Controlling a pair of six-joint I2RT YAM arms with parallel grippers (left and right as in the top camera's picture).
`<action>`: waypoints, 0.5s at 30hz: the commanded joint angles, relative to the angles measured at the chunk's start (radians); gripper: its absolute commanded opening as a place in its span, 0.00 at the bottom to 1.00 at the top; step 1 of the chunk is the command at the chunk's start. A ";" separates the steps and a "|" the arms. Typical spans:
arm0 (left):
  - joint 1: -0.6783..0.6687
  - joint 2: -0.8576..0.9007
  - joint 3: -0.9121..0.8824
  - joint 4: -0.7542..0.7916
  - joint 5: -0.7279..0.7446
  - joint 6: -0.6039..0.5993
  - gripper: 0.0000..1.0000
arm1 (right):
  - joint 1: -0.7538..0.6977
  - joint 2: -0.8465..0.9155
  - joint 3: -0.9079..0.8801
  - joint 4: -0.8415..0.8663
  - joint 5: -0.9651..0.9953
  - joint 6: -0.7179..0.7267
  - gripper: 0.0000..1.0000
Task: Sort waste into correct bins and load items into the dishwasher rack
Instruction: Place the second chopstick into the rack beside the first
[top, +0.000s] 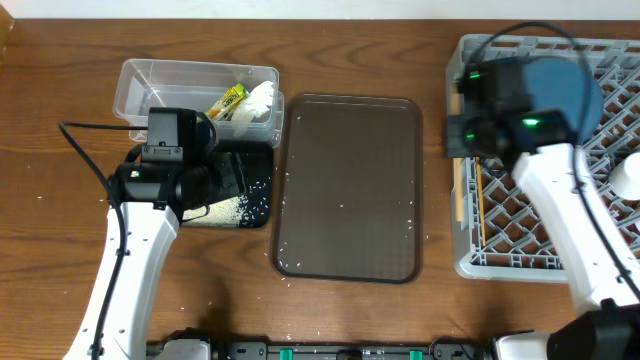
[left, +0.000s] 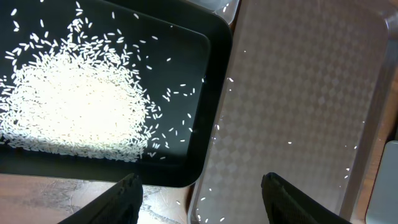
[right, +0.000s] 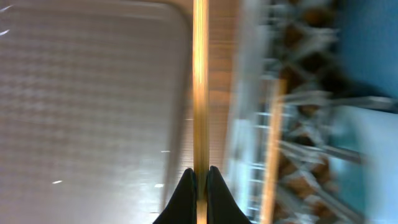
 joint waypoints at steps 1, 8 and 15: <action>0.001 0.006 -0.009 -0.003 -0.010 0.009 0.65 | -0.074 0.033 -0.010 -0.027 0.024 -0.108 0.01; 0.001 0.006 -0.009 -0.003 -0.010 0.009 0.65 | -0.167 0.113 -0.012 -0.042 0.022 -0.121 0.02; 0.001 0.006 -0.009 -0.003 -0.010 0.009 0.72 | -0.169 0.161 -0.012 -0.031 -0.036 -0.124 0.38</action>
